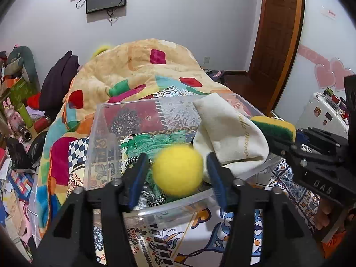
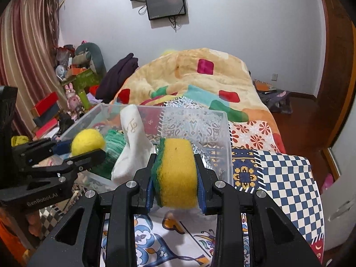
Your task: Organize soft objects
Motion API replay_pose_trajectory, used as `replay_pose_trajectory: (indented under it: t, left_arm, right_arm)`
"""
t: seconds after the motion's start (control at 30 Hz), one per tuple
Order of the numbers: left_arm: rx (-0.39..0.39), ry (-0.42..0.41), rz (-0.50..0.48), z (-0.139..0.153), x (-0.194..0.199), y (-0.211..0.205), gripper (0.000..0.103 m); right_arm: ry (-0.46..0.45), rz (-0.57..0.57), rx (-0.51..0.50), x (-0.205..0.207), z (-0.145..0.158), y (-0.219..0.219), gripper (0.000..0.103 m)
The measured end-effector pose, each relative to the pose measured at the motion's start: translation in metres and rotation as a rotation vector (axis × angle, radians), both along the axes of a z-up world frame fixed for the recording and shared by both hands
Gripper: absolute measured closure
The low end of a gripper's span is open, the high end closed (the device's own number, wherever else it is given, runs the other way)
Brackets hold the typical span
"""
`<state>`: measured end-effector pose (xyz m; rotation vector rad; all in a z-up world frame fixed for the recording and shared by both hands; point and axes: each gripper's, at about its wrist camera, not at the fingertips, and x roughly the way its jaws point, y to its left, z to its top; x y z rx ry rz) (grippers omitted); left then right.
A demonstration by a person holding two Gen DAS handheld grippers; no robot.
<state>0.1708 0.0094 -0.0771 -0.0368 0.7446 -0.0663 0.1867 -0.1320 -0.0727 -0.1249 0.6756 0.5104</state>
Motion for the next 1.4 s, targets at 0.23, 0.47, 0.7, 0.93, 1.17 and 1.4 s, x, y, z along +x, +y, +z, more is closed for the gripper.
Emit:
replay_pose_trajectory:
  t: [0.23, 0.47, 0.7, 0.93, 1.17, 1.4]
  left_arm:
    - [-0.015, -0.036, 0.018, 0.009, -0.016, 0.006, 0.027]
    - [-0.019, -0.138, 0.034, 0.035, -0.045, 0.007, 0.025]
    - [-0.01, -0.27, 0.034, 0.069, -0.079, 0.004, 0.018]
    - [-0.001, -0.376, -0.003, 0.092, -0.11, -0.006, 0.008]
    - [-0.017, -0.426, -0.003, 0.101, -0.127, -0.009, 0.001]
    - [-0.038, -0.424, 0.016, 0.098, -0.13, -0.003, 0.001]
  right_arm:
    - [-0.006, 0.005, -0.019, -0.005, 0.003, -0.001, 0.055]
    - [-0.079, 0.011, 0.021, -0.027, 0.03, -0.009, 0.045]
    - [-0.206, 0.029, 0.081, -0.061, 0.065, -0.014, 0.032]
    - [-0.316, 0.038, 0.126, -0.089, 0.087, -0.018, 0.022]
    - [-0.35, 0.037, 0.165, -0.1, 0.092, -0.018, 0.019]
    - [-0.344, 0.041, 0.168, -0.101, 0.086, -0.017, 0.018]
